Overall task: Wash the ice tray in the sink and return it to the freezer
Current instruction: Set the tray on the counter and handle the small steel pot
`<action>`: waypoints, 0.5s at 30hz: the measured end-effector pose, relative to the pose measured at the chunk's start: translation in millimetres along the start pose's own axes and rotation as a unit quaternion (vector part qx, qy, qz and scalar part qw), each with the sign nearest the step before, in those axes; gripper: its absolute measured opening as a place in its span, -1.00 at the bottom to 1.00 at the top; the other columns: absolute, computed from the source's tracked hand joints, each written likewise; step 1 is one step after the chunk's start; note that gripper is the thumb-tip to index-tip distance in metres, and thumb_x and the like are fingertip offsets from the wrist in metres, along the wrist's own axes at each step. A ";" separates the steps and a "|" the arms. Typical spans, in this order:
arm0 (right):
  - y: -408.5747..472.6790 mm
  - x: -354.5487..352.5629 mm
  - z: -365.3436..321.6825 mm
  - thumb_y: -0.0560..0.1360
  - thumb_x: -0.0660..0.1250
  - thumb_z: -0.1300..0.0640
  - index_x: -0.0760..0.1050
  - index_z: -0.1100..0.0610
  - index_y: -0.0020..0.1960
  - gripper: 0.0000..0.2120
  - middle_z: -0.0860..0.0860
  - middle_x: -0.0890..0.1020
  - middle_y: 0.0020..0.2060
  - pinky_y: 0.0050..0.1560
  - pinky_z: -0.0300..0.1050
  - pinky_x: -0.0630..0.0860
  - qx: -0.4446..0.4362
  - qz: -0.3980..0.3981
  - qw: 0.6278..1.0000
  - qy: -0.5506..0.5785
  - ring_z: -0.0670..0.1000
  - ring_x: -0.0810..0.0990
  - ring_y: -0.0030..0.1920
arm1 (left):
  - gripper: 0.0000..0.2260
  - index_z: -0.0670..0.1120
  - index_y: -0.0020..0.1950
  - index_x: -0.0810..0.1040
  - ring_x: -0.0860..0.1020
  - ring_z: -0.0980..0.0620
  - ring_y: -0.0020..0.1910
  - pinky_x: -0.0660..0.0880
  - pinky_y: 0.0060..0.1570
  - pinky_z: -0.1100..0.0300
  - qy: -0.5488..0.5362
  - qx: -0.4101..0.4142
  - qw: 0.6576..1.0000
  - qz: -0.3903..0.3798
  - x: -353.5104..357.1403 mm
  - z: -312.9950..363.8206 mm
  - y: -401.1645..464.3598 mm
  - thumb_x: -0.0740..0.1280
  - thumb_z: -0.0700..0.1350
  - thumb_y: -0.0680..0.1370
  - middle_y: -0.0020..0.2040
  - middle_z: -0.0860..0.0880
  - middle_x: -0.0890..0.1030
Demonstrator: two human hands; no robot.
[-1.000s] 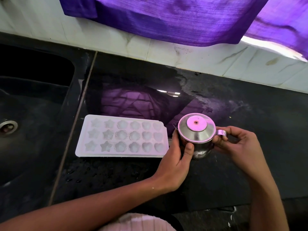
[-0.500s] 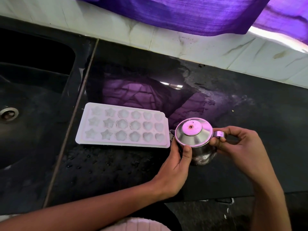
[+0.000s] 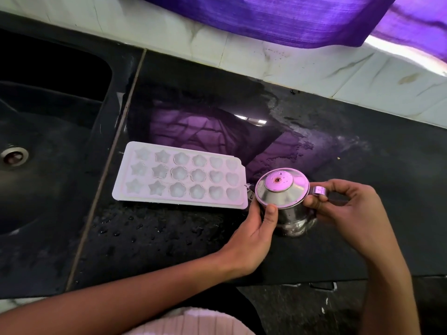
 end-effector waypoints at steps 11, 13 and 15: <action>-8.8 -2.6 0.8 0.12 0.48 -0.08 0.67 0.00 -0.23 -0.74 0.02 0.71 -0.29 -0.18 -0.05 0.64 0.004 0.022 1.000 0.020 -0.04 0.66 -0.28 | -0.41 0.13 0.55 -0.01 0.10 0.71 0.19 0.04 0.25 0.59 0.018 0.014 1.000 -0.014 1.5 2.1 1.0 -0.03 0.24 0.54 0.33 0.48 0.17; -9.8 -2.7 0.0 0.11 0.47 -0.05 0.67 -0.05 -0.20 -0.74 0.01 0.71 -0.29 -0.18 -0.08 0.64 0.000 0.023 1.000 0.016 -0.08 0.66 -0.28 | -0.43 0.16 0.53 -0.02 0.07 0.75 0.15 0.02 0.22 0.62 0.029 0.021 0.999 -0.006 1.6 3.6 0.0 -0.03 0.24 0.53 0.25 0.59 0.13; -11.0 -3.0 -2.0 0.13 0.47 -0.01 0.67 -0.11 -0.21 -0.78 0.01 0.71 -0.28 -0.23 -0.21 0.62 -0.010 0.018 1.000 0.022 -0.13 0.65 -0.29 | -0.48 0.21 0.49 -0.04 0.04 0.79 0.10 0.00 0.13 0.71 0.039 0.029 0.999 0.002 2.3 7.5 -2.3 -0.02 0.21 0.54 0.16 0.67 0.07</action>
Point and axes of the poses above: each hand's wrist, its own y-axis towards the middle knuckle, its own x-axis out of the palm, z = x × y, the point moved 2 cm from there along y, towards the middle knuckle
